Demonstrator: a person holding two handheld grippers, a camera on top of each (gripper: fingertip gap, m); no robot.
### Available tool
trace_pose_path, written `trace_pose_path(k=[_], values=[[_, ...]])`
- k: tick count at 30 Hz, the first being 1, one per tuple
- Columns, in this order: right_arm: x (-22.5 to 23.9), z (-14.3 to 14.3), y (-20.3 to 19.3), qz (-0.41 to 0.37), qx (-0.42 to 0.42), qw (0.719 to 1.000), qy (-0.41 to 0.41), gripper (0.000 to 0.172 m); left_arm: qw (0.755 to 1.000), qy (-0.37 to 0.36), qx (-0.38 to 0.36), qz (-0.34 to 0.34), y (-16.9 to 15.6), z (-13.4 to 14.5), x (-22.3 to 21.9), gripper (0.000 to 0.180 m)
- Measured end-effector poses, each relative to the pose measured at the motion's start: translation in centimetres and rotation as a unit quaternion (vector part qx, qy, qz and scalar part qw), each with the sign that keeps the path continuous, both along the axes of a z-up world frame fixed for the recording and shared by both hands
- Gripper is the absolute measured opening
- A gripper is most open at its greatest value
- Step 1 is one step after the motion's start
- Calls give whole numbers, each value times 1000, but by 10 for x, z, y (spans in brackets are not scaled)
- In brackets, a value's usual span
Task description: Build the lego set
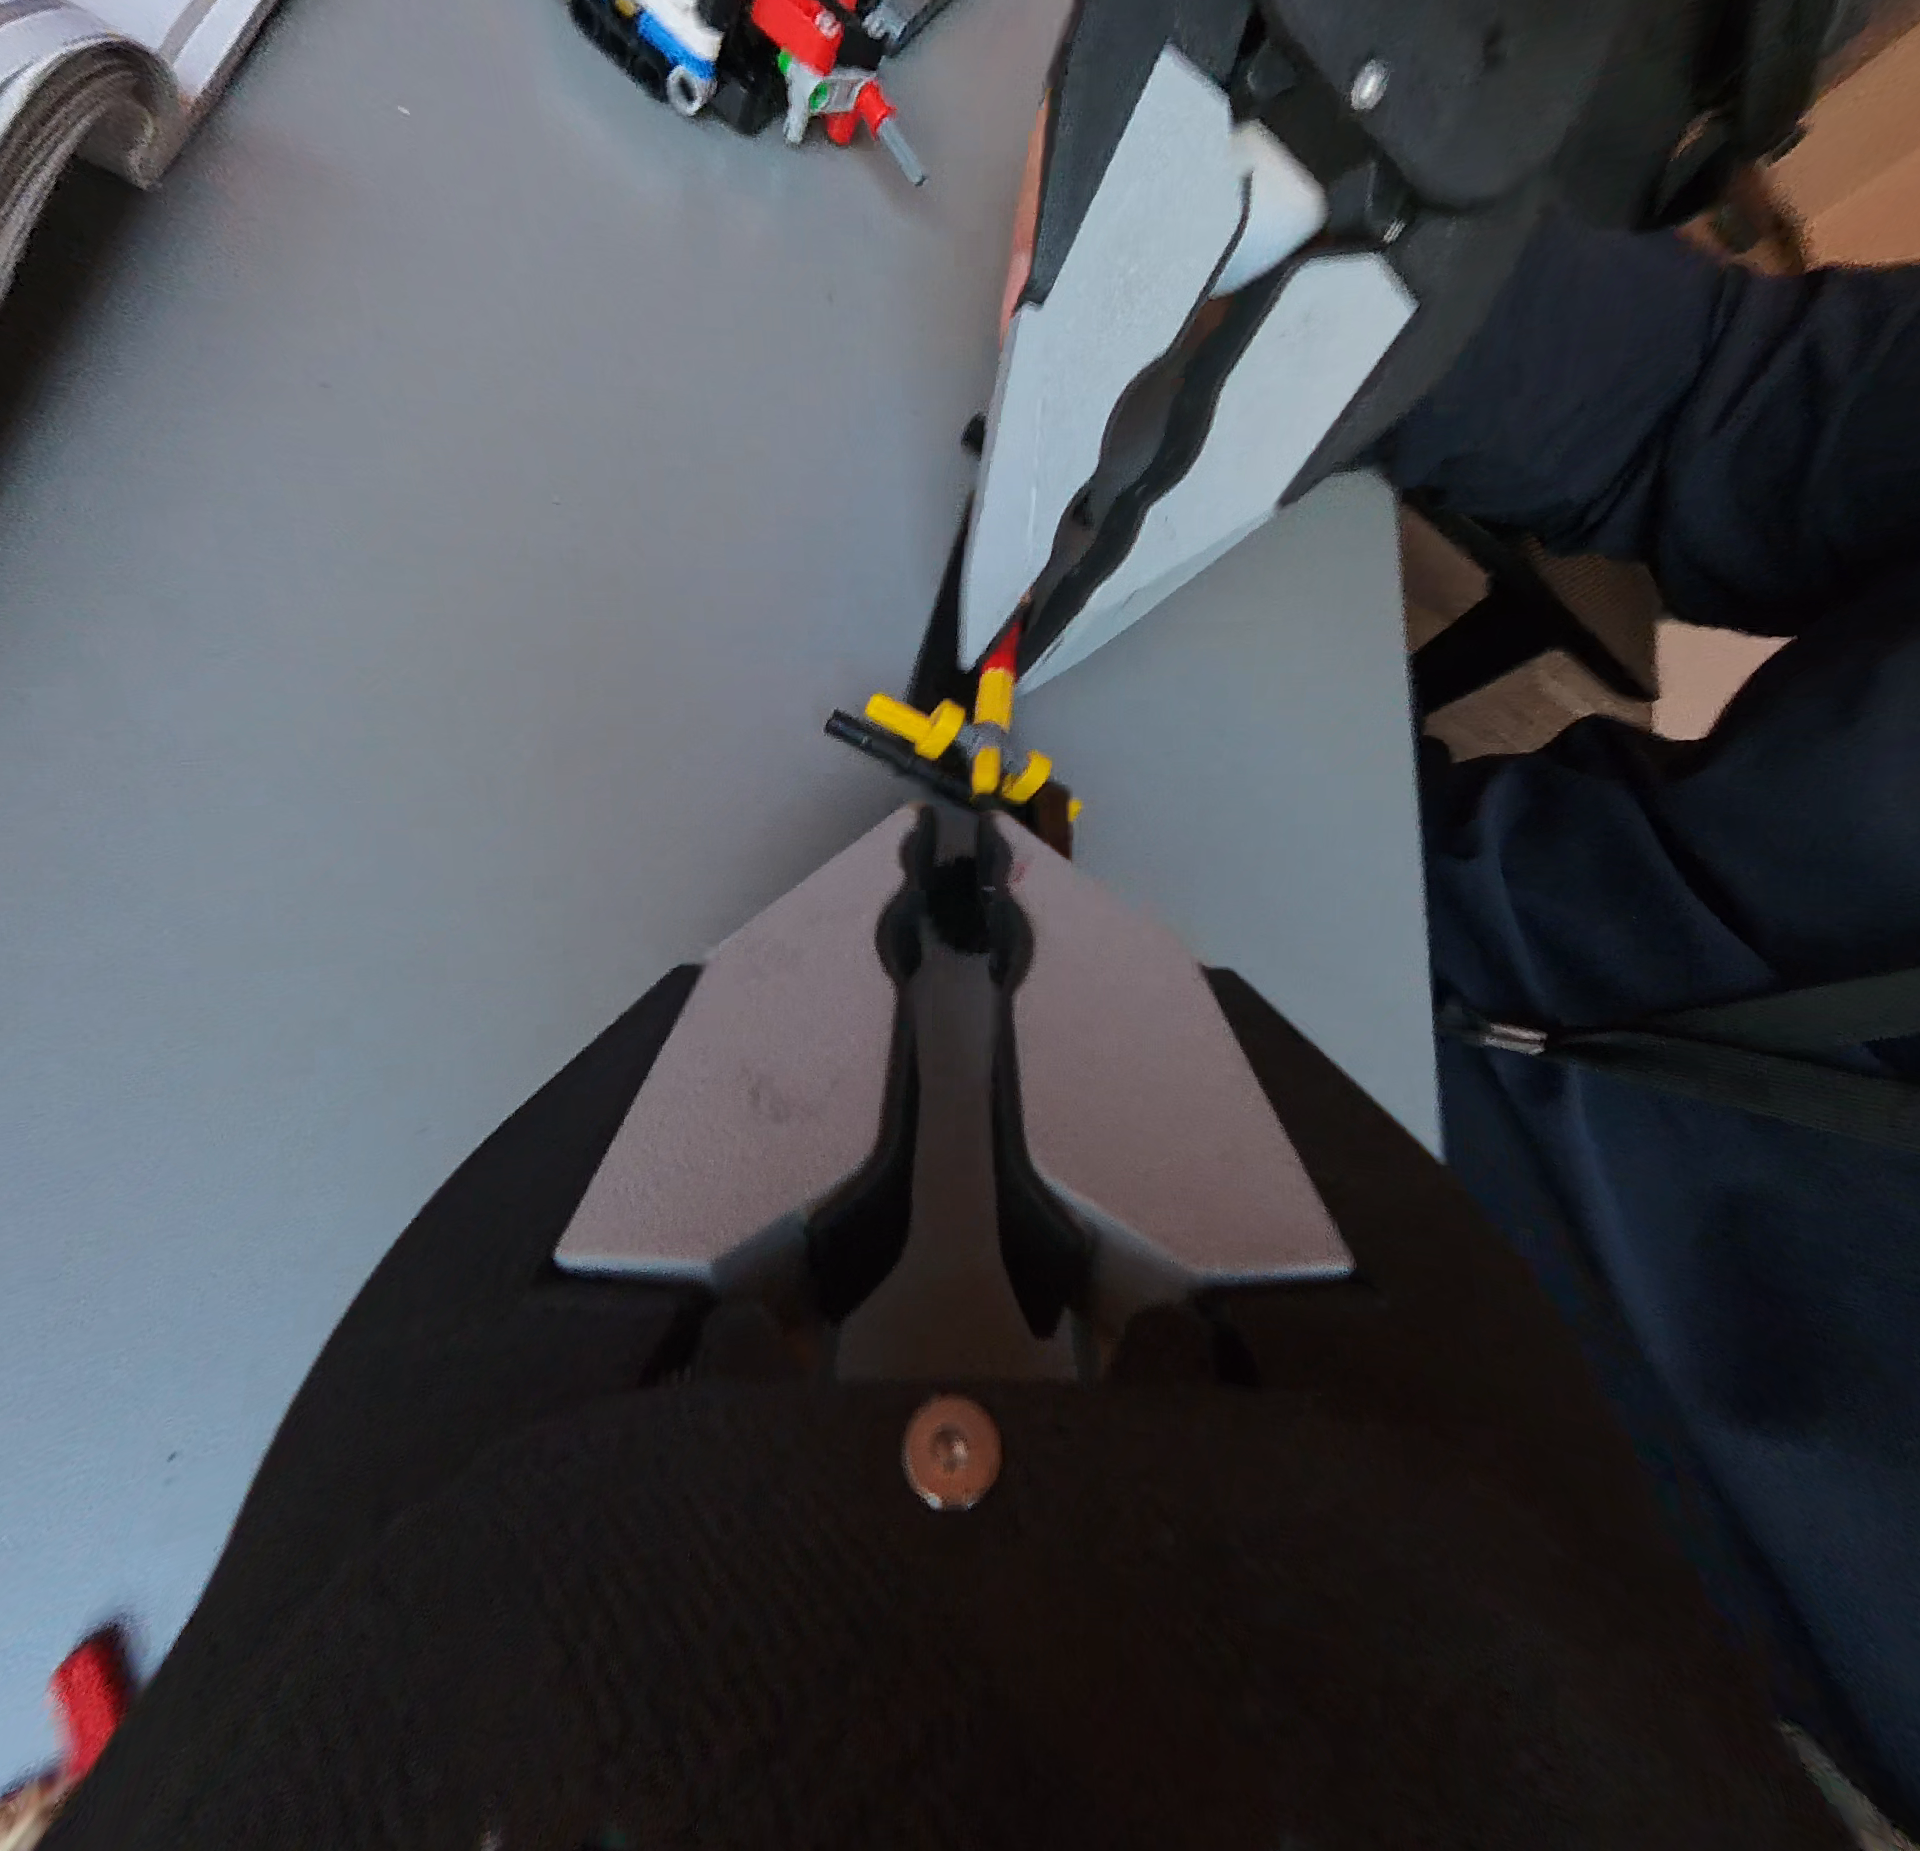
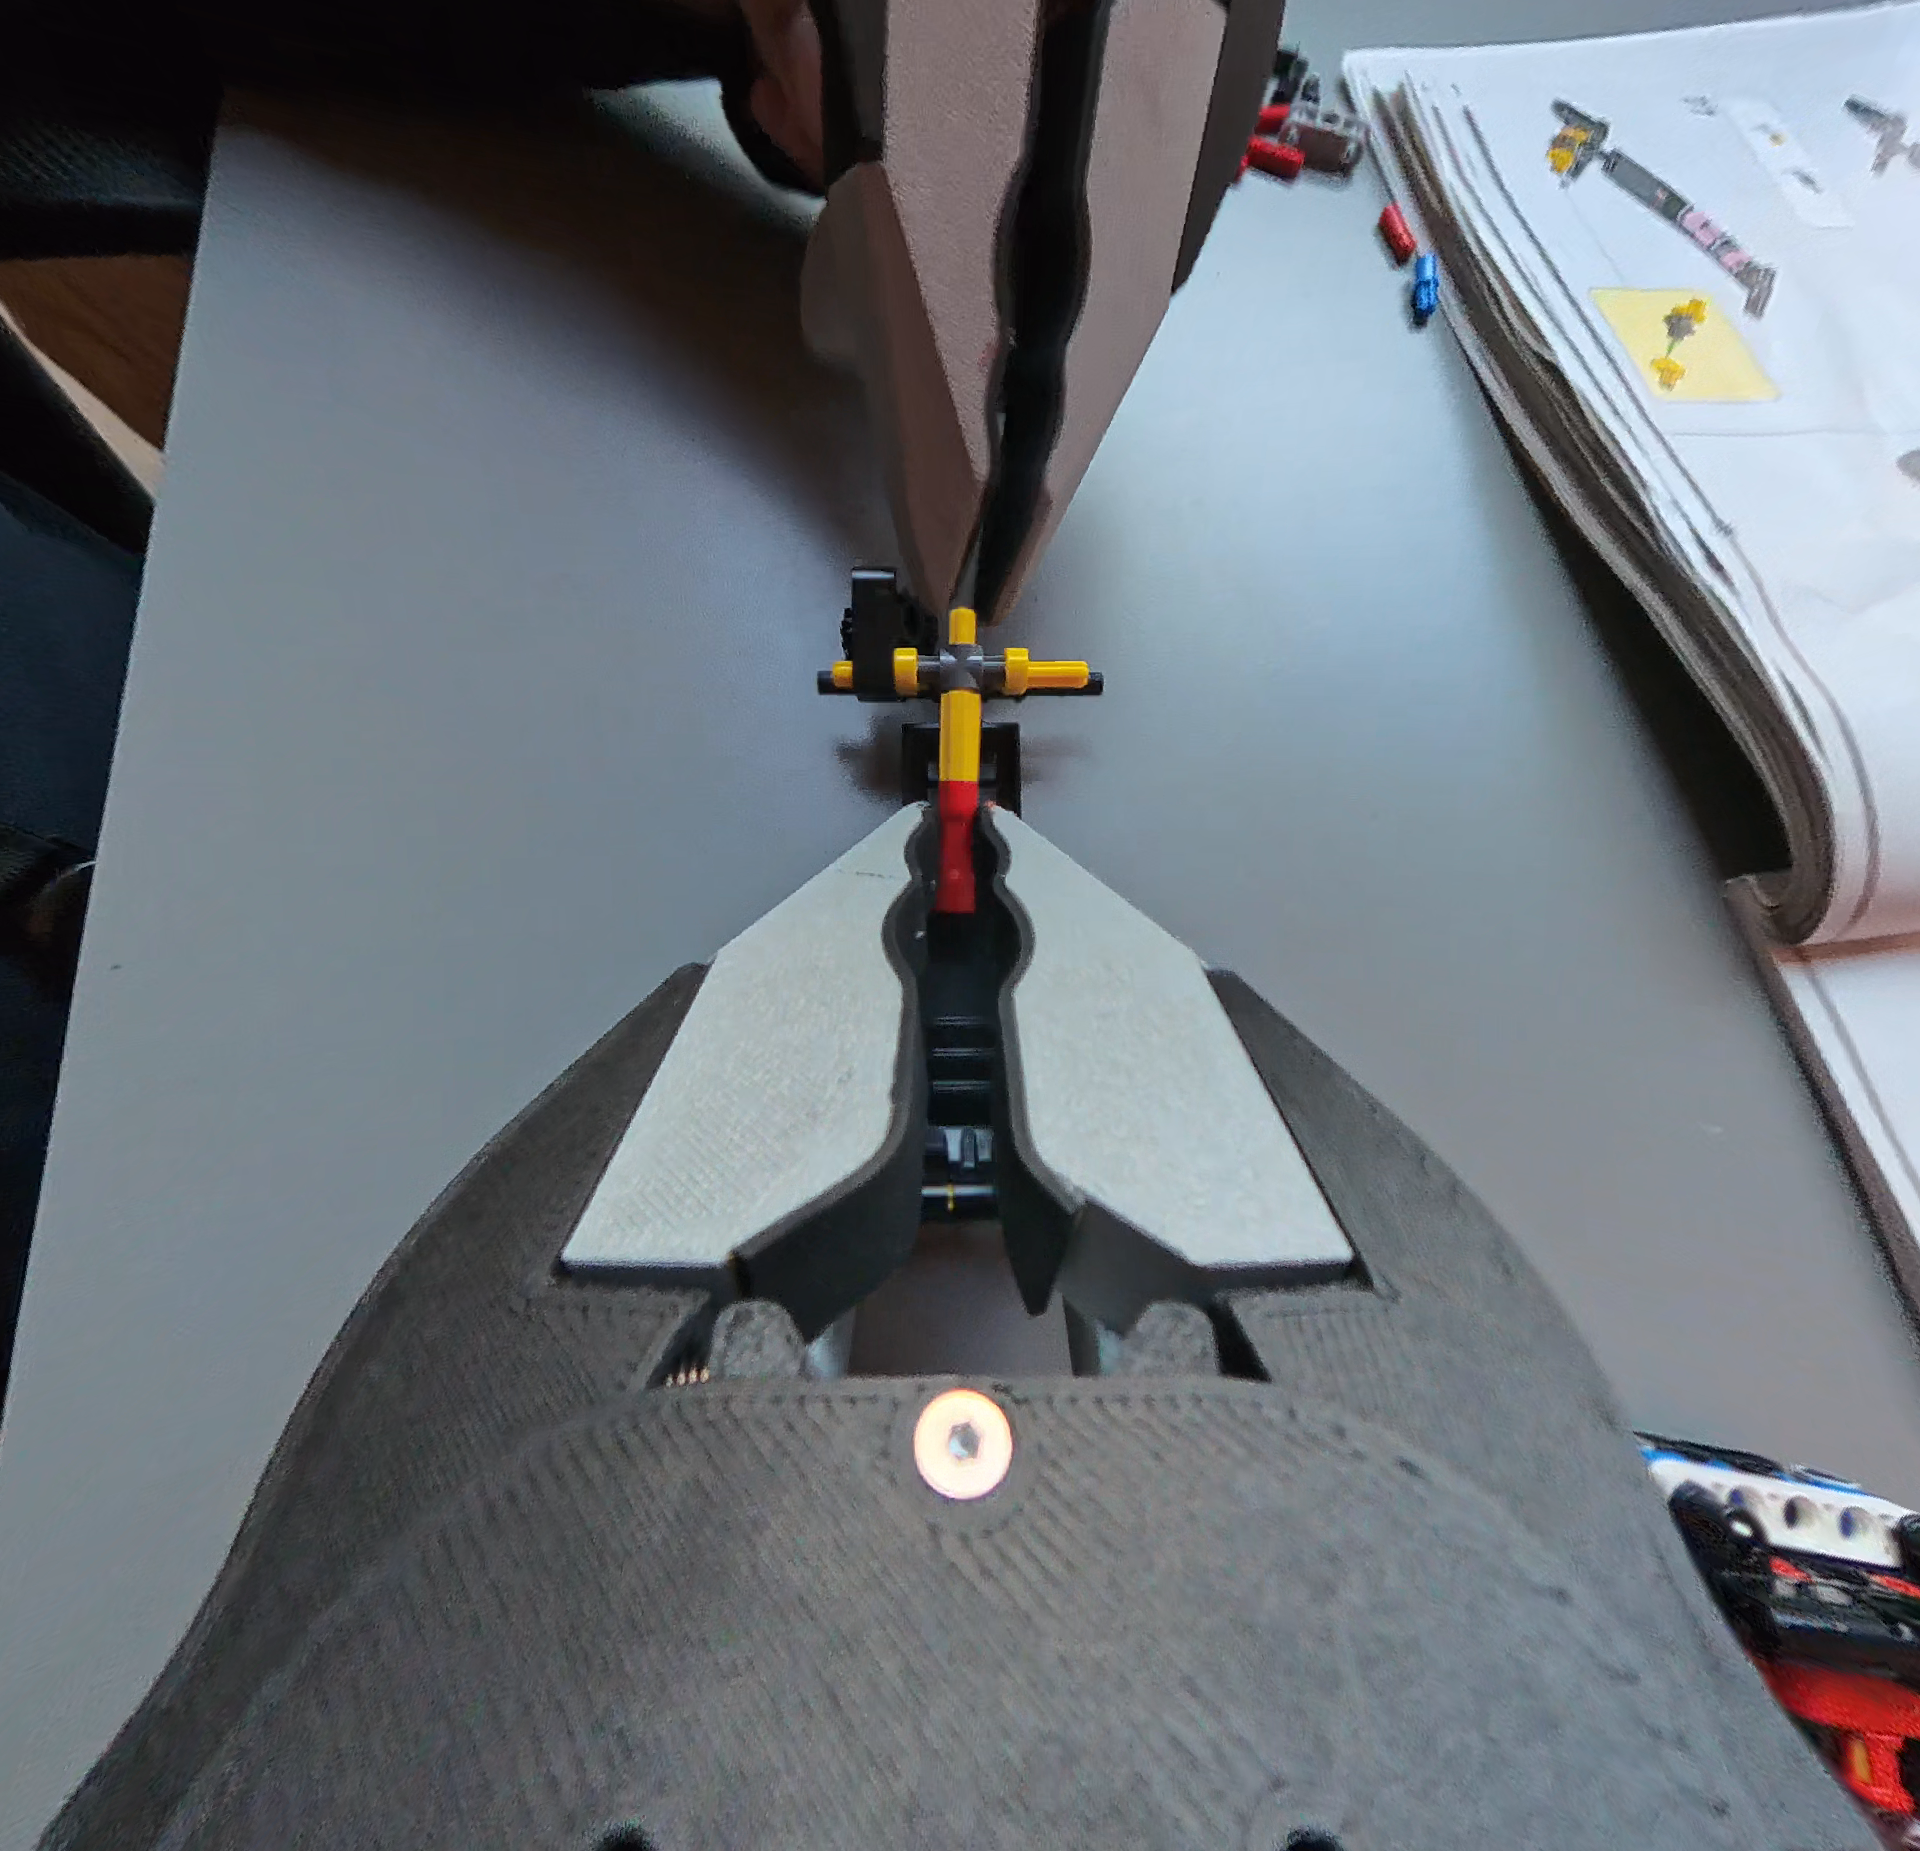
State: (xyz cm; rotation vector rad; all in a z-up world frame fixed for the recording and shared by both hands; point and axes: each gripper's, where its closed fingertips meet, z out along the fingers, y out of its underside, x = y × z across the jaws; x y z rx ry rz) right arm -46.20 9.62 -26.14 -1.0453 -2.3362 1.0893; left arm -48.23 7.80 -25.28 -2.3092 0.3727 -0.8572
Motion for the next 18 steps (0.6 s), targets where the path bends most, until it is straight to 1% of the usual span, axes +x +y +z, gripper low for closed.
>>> trace_pose_path(k=[2, 3, 5, 9, 12, 15, 18], values=[[2, -1, 2, -2, -19, 1000, -10, 4, 999, 52, -5, 4, -4, -8, -11, 26], [2, -1, 3, -3, -26, 1000, -13, 4, 997, 72, -6, -3, -8, -11, -13, 31], [3, -1, 5, -6, -34, 999, -17, 4, 996, 89, 3, -17, -13, -12, -12, 38], [1, -1, 4, -4, -34, 999, -15, 4, 993, 110, 18, -49, -18, -12, -3, 47], [-1, 2, 1, -1, -39, 999, -11, 4, 990, 125, 30, -61, -17, -13, 3, 45], [-5, 3, -2, 0, -40, 999, -12, 4, 987, 143, 39, -61, -16, -16, 3, 34], [-6, 4, -6, 5, -33, 999, -15, 4, 986, 149, 44, -57, -15, -16, 2, 29]])
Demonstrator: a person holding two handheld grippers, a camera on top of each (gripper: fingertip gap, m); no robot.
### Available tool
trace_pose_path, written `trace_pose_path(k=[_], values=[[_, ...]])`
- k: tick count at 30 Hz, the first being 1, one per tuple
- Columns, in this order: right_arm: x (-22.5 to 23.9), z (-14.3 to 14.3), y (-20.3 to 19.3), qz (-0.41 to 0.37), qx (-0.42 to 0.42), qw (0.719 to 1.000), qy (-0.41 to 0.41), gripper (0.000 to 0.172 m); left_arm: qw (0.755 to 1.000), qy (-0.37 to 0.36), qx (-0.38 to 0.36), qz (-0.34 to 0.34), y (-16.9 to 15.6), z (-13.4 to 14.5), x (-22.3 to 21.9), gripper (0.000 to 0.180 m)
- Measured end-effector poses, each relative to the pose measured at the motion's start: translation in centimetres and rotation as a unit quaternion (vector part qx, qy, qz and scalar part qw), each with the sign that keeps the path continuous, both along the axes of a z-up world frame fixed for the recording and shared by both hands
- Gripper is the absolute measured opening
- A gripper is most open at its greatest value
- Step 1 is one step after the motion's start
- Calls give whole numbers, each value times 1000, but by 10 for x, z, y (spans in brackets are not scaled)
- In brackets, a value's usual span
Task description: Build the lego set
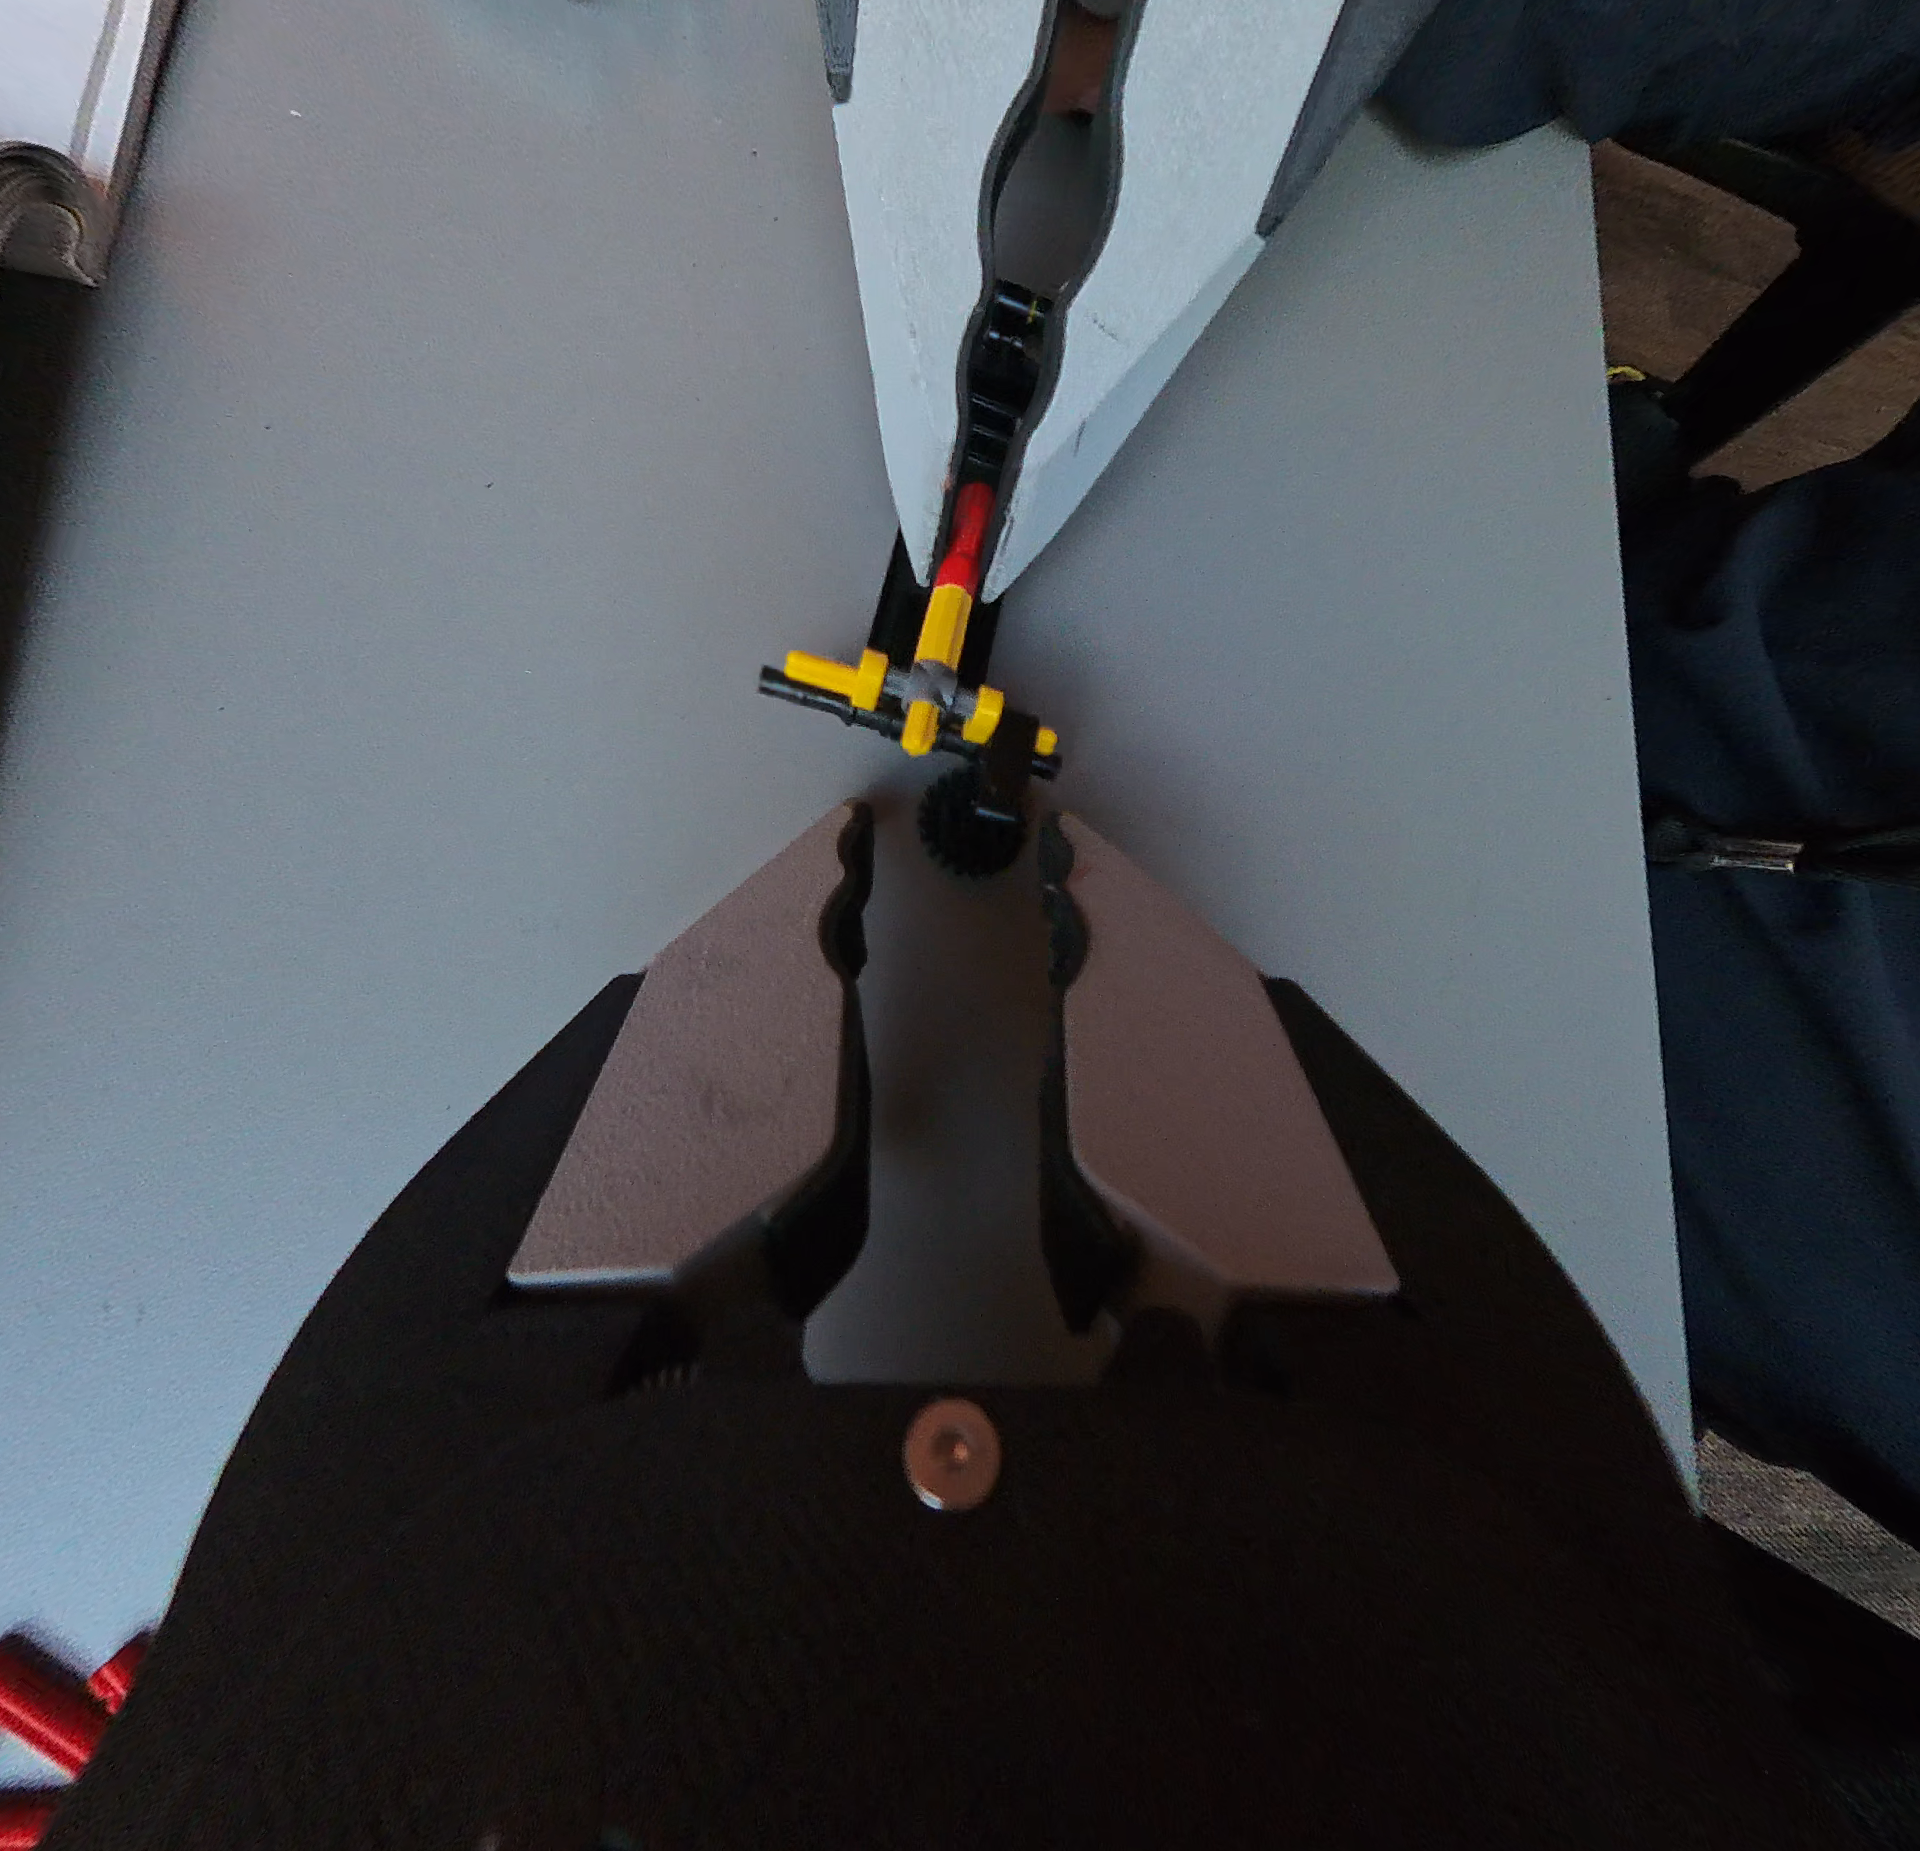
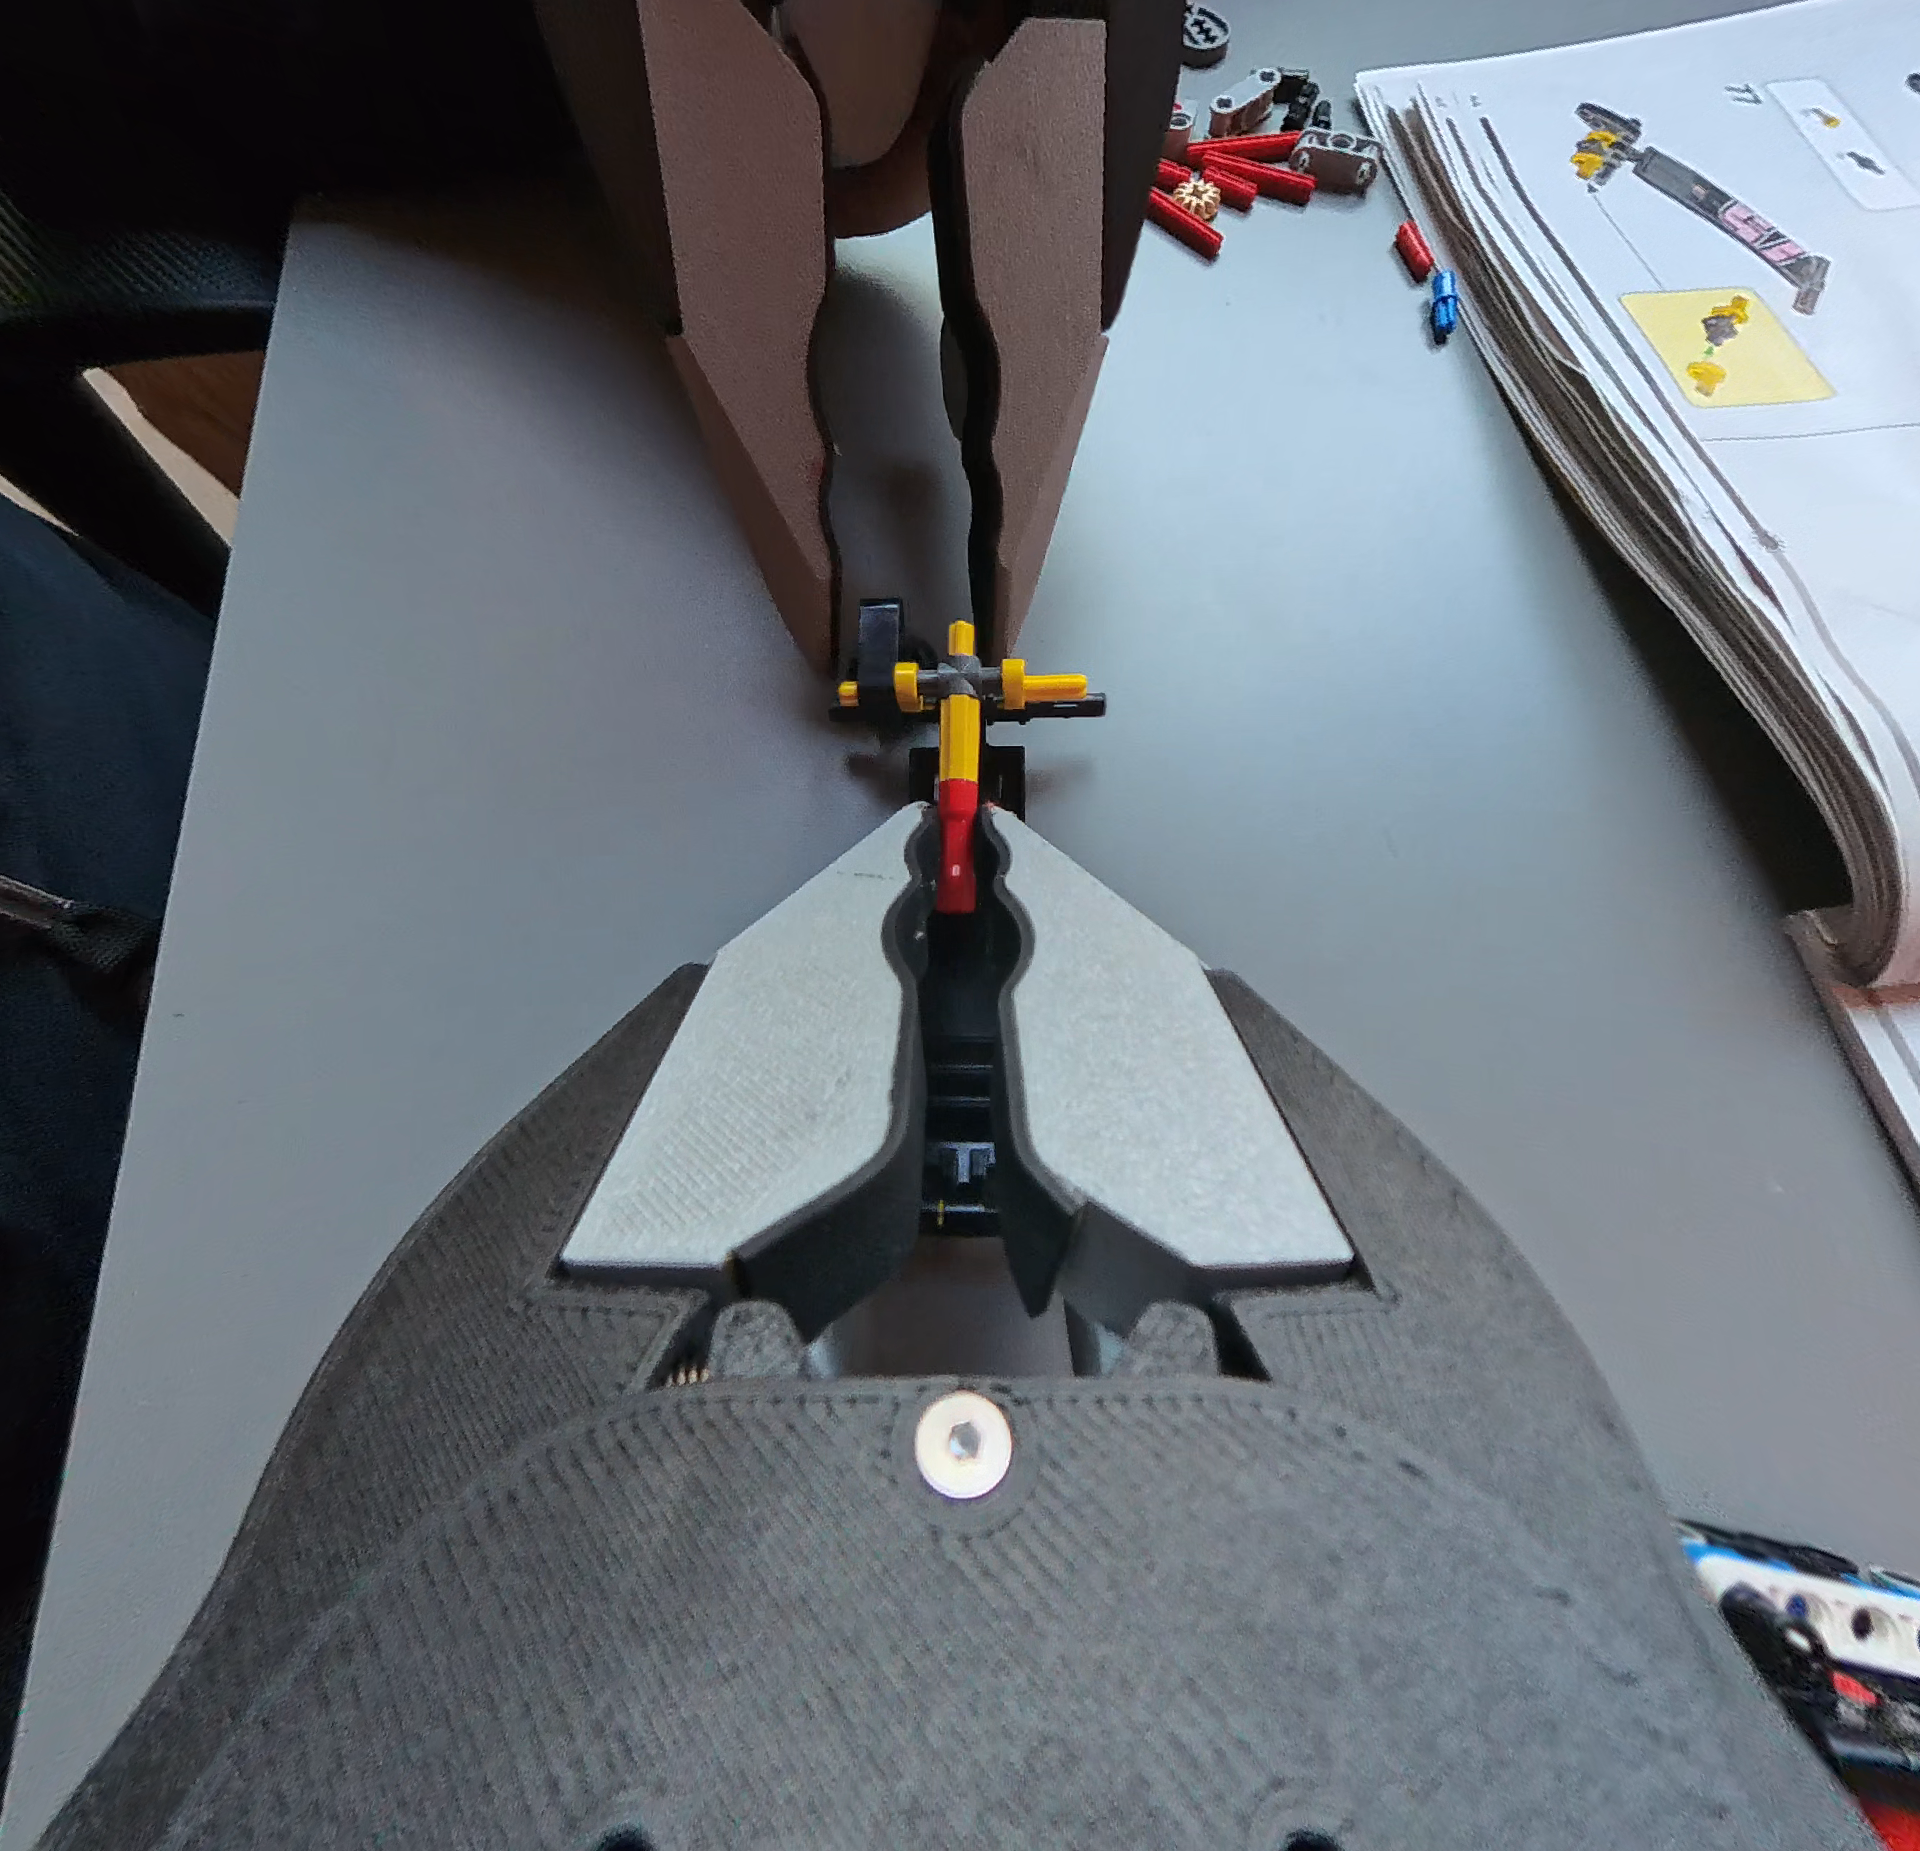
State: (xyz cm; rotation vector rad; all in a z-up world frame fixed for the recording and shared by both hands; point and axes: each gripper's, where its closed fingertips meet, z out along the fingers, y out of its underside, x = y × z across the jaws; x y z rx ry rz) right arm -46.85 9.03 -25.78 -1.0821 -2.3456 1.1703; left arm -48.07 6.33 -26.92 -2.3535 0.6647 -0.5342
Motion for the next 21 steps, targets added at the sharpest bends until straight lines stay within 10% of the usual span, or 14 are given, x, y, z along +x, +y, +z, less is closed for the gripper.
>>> trace_pose_path(k=[21], values=[[-6, -2, -6, 2, -19, 1000, -11, 4, 998, -22, 44, 28, -4, 18, -29, 17]])
